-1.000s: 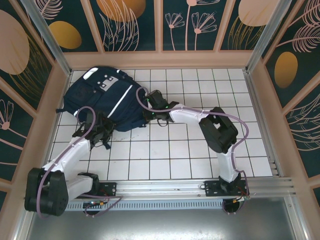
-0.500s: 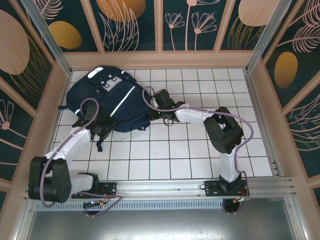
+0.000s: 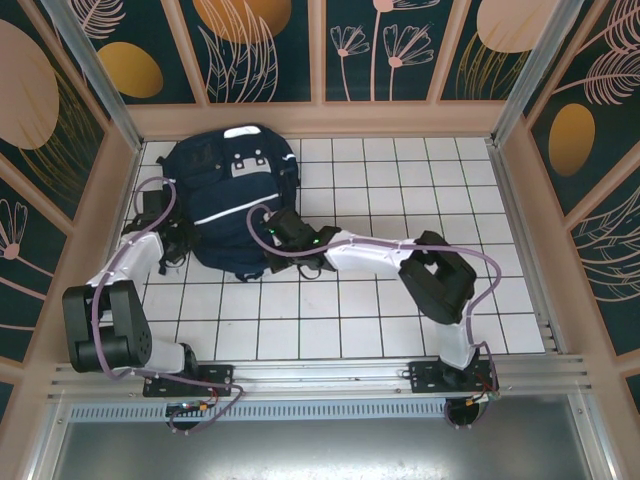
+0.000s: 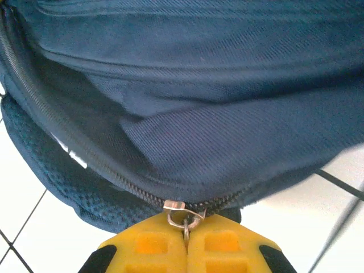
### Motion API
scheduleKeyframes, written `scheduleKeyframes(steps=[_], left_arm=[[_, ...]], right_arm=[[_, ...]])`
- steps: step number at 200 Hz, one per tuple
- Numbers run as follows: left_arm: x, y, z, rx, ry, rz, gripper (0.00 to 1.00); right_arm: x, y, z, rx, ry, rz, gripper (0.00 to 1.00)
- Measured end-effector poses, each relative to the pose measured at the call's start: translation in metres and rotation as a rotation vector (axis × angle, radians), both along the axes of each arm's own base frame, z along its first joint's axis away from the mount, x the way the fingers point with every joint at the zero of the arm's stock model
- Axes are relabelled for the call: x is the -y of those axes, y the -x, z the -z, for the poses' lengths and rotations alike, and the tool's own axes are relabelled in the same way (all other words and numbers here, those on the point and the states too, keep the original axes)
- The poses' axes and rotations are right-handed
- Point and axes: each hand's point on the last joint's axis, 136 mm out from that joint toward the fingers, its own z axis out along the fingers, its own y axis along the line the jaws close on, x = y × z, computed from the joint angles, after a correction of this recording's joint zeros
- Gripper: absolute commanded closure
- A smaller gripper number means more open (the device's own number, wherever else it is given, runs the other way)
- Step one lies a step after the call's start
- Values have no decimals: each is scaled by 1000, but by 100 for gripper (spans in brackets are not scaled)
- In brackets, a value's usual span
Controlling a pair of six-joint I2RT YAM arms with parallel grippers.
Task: Pack books, pencil case, and school supplies into a backpack
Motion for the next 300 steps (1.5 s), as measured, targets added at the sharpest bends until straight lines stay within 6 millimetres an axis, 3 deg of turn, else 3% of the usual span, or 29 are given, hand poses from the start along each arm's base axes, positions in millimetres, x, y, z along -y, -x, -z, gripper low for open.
scheduleKeyframes(steps=[14, 31, 75, 117, 143, 179, 186, 200, 220, 260, 300], left_arm=[[-6, -1, -3, 8, 0, -14, 52], [-2, 1, -6, 15, 28, -26, 44], [29, 32, -19, 97, 230, -86, 41], [81, 59, -17, 130, 455, -122, 40], [106, 65, -11, 129, 567, -152, 38], [114, 56, -12, 143, 639, -221, 36], [114, 53, -11, 146, 645, -233, 40], [113, 50, -8, 140, 653, -261, 60], [113, 50, 2, 118, 657, -290, 100], [108, 49, -5, 156, 636, -302, 100], [106, 58, -15, 160, 597, -276, 100]], right_arm=[[-11, 2, 3, -8, 3, -17, 100], [-19, -1, 5, -14, 11, -20, 100], [-25, -3, 8, -24, 15, -25, 100], [-26, -2, 10, -30, 15, -30, 100], [-26, -2, 10, -32, 14, -31, 100], [-26, -2, 10, -32, 13, -31, 100], [-26, -2, 10, -32, 13, -31, 100], [-26, -2, 10, -32, 14, -31, 100], [-26, -2, 10, -30, 15, -29, 100], [-22, -5, 14, -22, 28, -15, 100], [2, -23, 21, -18, 20, 28, 100]])
